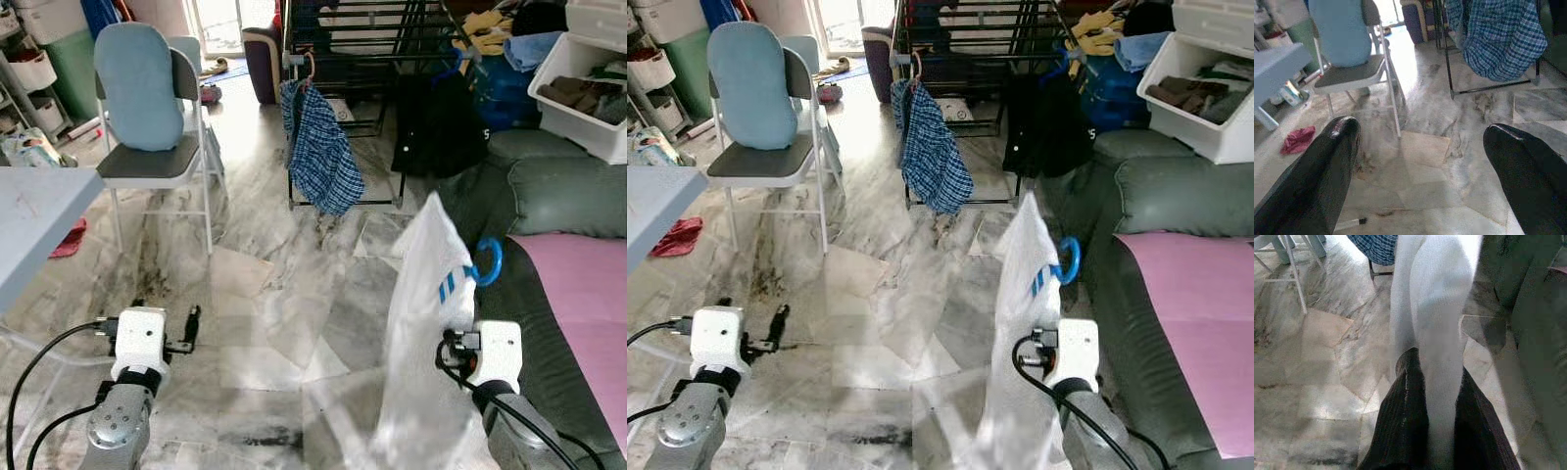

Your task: Hang hanger

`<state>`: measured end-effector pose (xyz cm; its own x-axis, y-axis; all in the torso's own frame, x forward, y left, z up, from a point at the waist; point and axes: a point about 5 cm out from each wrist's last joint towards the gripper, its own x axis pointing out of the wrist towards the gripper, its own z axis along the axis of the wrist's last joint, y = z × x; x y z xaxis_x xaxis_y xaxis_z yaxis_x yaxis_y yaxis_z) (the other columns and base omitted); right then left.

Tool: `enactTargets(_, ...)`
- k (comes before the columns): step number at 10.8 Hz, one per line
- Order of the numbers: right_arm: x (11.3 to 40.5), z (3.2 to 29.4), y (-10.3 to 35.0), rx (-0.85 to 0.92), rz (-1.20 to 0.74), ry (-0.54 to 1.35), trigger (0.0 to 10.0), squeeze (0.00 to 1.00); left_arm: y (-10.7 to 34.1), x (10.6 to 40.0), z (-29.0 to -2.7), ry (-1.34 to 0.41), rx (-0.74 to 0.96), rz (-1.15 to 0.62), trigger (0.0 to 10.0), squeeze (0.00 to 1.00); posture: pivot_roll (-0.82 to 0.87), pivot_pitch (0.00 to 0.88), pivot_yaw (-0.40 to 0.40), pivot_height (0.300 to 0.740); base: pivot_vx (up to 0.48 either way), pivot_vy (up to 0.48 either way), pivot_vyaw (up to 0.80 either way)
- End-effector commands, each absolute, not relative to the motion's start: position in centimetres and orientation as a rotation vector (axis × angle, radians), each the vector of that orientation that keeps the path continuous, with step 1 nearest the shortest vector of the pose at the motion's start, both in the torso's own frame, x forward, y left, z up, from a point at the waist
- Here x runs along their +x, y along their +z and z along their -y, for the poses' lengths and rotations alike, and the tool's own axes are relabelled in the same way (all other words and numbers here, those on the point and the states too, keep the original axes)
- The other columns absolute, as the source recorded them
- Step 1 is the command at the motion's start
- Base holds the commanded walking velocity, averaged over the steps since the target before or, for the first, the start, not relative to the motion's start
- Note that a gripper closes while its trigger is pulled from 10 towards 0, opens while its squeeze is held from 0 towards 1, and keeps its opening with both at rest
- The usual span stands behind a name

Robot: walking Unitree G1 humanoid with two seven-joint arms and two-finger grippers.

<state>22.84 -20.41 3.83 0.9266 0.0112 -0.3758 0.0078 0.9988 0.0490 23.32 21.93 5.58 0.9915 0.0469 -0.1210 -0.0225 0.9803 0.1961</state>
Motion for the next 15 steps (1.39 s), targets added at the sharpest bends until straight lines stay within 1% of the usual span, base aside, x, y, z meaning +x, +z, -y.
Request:
enactTargets(1, 24.3, 20.5, 6.2, 0.04, -0.28, 0.017, 10.0, 0.0, 6.2, 23.9, -21.6, 0.022, 0.2, -0.102, 10.0, 0.0, -0.12, 0.0, -0.007, 0.74, 0.0, 0.0, 0.0)
enactTargets(3, 24.9, 20.2, 6.7, 0.035, -0.271, 0.034, 10.0, 0.0, 6.9, 24.6, -20.5, -0.055, 0.178, -0.08, 10.0, 0.0, -0.12, 0.0, -0.002, 0.74, 0.0, 0.0, 0.0)
enactTargets(7, 25.2, 20.0, 6.9, 0.029, -0.267, 0.047, 10.0, 0.0, 7.0, 24.8, -20.0, -0.083, 0.163, -0.081, 10.0, 0.0, -0.12, 0.0, -0.001, 0.74, 0.0, 0.0, 0.0)
enactTargets(9, 25.2, 19.8, 6.8, 0.036, -0.27, 0.064, 10.0, 0.0, 6.7, 24.8, -19.5, -0.082, 0.085, -0.112, 10.0, 0.0, -0.12, 0.0, -0.004, 0.74, 0.0, 0.0, 0.0)
enactTargets(10, 25.2, 19.9, 6.8, 0.03, -0.269, 0.071, 10.0, 0.0, 6.8, 24.7, -18.9, -0.115, 0.078, -0.103, 10.0, 0.0, -0.12, 0.0, -0.004, 0.74, 0.311, 0.0, 0.0)
enactTargets(12, 25.4, 19.9, 6.8, 0.029, -0.269, 0.072, 10.0, 0.0, 6.7, 24.7, -18.7, -0.117, 0.079, -0.109, 10.0, 0.0, -0.12, 0.0, 0.003, 0.74, 0.313, 0.0, 0.0)
enactTargets(15, 26.0, 19.3, 7.7, 0.045, -0.216, 0.108, 10.0, 0.0, 6.8, 24.9, -18.1, -0.147, 0.063, -0.109, 10.0, 0.0, -0.13, 0.0, 0.004, 0.74, 0.374, 0.0, 0.0)
